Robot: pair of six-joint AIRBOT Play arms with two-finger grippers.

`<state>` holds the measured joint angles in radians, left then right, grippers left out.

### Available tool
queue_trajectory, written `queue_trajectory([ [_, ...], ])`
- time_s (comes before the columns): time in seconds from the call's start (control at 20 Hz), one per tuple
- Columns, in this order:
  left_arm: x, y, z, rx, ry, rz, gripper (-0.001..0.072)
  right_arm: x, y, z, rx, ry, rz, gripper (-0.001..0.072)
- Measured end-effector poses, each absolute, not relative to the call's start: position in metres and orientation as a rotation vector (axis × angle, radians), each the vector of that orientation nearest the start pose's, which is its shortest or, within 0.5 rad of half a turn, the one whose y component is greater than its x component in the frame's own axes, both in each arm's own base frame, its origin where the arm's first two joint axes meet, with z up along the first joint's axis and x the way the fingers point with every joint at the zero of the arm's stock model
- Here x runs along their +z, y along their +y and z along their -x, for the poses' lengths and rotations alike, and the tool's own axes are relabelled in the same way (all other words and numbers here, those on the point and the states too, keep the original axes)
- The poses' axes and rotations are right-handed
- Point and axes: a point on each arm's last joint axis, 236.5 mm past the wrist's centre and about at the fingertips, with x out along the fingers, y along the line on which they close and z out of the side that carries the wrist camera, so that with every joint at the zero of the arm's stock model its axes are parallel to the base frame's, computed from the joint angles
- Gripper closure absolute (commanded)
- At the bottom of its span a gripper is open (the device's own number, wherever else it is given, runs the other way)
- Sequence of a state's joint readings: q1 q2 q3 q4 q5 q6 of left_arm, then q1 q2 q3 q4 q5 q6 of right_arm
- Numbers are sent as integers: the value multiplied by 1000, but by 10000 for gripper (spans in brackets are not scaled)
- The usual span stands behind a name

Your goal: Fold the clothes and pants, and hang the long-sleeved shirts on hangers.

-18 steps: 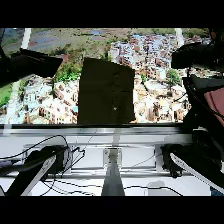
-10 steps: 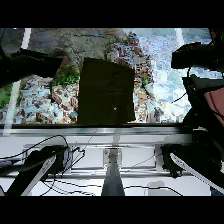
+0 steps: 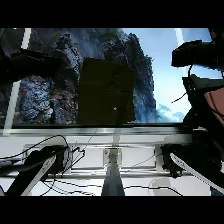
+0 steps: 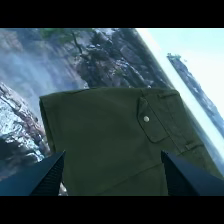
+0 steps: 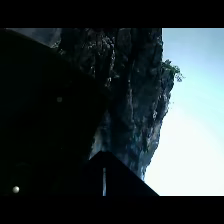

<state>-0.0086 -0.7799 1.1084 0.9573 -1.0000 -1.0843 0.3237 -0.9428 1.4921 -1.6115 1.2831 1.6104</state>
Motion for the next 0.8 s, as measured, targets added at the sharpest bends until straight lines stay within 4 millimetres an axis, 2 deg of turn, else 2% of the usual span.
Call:
queue_trajectory([
  [0.2, 229, -118, -341, -534, 534, 27, 32, 247, 83, -348, 222, 747, 286, 673],
  [0.35, 225, -117, -337, -538, 555, 17, 35, 222, 57, -350, 205, 834, 449, 674],
  [0.45, 219, -113, -335, -528, 575, -7, 155, 189, 27, -346, 161, 955, 470, 675],
  [0.55, 211, -107, -333, -513, 608, -42, 175, 141, 1, -331, 148, 1109, 399, 675],
  [0.65, 200, -96, -330, -483, 651, -91, 175, 85, -4, -308, 196, 1258, 244, 675],
  [0.7, 195, -90, -329, -462, 673, -114, 175, 59, 2, -294, 240, 1322, 152, 673],
  [0.75, 191, -83, -329, -441, 691, -129, 174, 36, 15, -280, 297, 1371, 46, 597],
  [0.8, 187, -77, -328, -420, 710, -144, 174, 15, 33, -265, 358, 1410, -74, 346],
])
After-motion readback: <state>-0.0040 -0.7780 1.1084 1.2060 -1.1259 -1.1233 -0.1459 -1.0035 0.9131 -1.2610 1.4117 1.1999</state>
